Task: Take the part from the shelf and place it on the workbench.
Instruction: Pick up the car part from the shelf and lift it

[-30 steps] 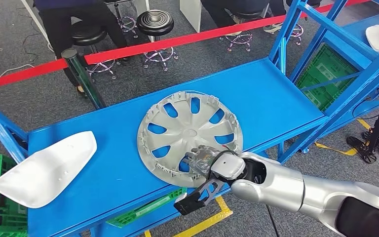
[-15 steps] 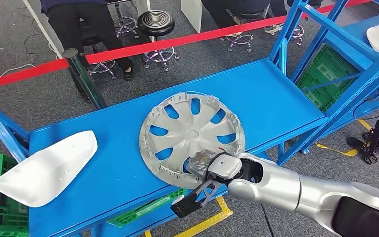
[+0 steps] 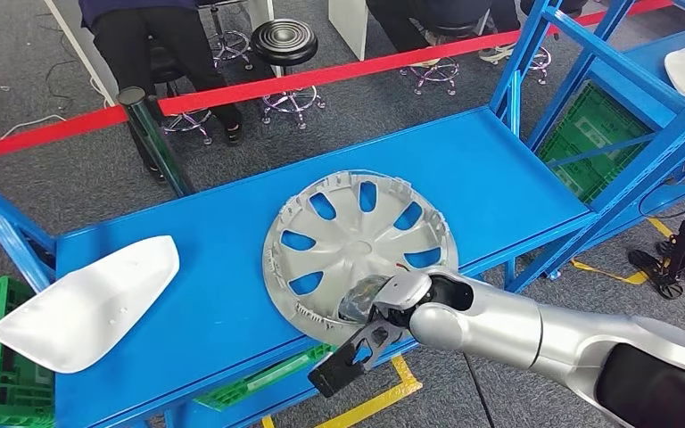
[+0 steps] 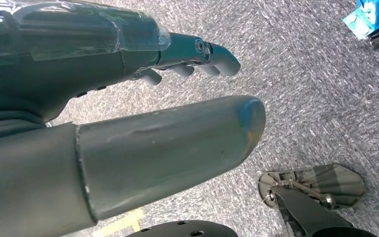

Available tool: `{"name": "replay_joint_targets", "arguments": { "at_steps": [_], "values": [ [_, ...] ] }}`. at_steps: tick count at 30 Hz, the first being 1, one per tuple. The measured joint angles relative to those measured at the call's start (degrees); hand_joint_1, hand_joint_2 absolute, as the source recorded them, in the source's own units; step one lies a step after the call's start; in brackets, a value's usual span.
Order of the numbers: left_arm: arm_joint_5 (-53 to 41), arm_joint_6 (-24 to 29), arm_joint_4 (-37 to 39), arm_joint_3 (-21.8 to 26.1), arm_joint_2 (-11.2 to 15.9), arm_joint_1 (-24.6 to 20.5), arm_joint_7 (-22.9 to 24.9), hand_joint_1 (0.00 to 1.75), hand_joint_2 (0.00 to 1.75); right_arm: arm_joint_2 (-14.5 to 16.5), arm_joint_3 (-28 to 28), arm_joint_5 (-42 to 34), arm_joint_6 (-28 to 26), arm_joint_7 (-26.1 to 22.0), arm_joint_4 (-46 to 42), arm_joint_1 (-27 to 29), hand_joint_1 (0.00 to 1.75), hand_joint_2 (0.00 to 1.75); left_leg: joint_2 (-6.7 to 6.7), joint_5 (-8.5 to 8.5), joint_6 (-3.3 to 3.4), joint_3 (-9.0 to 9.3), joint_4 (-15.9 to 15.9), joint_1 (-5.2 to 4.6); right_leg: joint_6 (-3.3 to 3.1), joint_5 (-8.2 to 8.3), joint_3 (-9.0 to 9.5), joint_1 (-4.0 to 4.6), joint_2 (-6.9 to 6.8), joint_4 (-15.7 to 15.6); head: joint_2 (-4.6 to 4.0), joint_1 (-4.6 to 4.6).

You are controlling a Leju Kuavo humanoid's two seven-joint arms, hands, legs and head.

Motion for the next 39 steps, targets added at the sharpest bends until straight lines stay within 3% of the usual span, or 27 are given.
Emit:
{"name": "replay_joint_targets", "arguments": {
  "at_steps": [4,10,14,33,36,39],
  "values": [
    [0.01,0.04,0.0,0.0,0.03,-0.02,-0.01,0.0,0.0,0.02,0.64,-0.17,-0.24,0.19,0.01,0.39,1.75,1.75,0.01,-0.01,0.0,-0.02,0.0,0.0,0.0,0.0,0.0,0.01,0.05,-0.05,0.0,0.05],
    [0.0,0.05,0.0,0.01,0.1,0.01,-0.52,0.0,0.0,-0.1,1.59,0.14,-5.12,-0.48,0.02,0.36,1.75,1.75,0.04,0.0,0.0,-0.02,0.0,0.0,0.02,0.01,0.0,0.03,0.06,-0.07,0.0,0.09],
    [0.0,-0.02,0.0,0.02,0.17,0.0,-3.17,0.0,1.75,-0.34,1.67,-0.07,-6.56,-0.99,0.04,0.35,1.75,1.75,0.04,0.0,0.0,-0.01,0.0,0.0,0.07,0.05,-0.01,0.04,0.06,-0.07,0.0,0.09],
    [0.61,1.93,0.0,-0.38,0.27,-0.11,-7.08,0.0,1.75,-2.28,1.48,0.13,-12.86,-1.52,-0.55,1.38,1.75,1.75,-0.12,0.04,0.06,-0.01,0.0,0.01,0.12,0.08,0.0,0.03,0.04,-0.08,0.0,0.11],
    [1.29,1.28,0.0,-0.37,0.38,-0.09,-8.2,0.0,1.75,-2.61,0.89,1.51,-16.81,-2.92,-1.1,2.15,1.75,1.75,-0.17,0.04,0.06,-0.03,0.0,0.01,0.12,0.08,0.0,0.03,0.02,-0.08,0.0,0.11],
    [1.99,-0.19,0.0,-0.32,0.45,-0.02,-9.35,0.0,1.75,-3.06,-1.01,4.25,-24.17,-5.21,-2.41,3.75,1.75,1.75,-0.2,0.04,0.06,-0.05,0.0,0.01,0.13,0.08,-0.01,0.02,0.0,-0.08,0.0,0.1]
  ]
}}
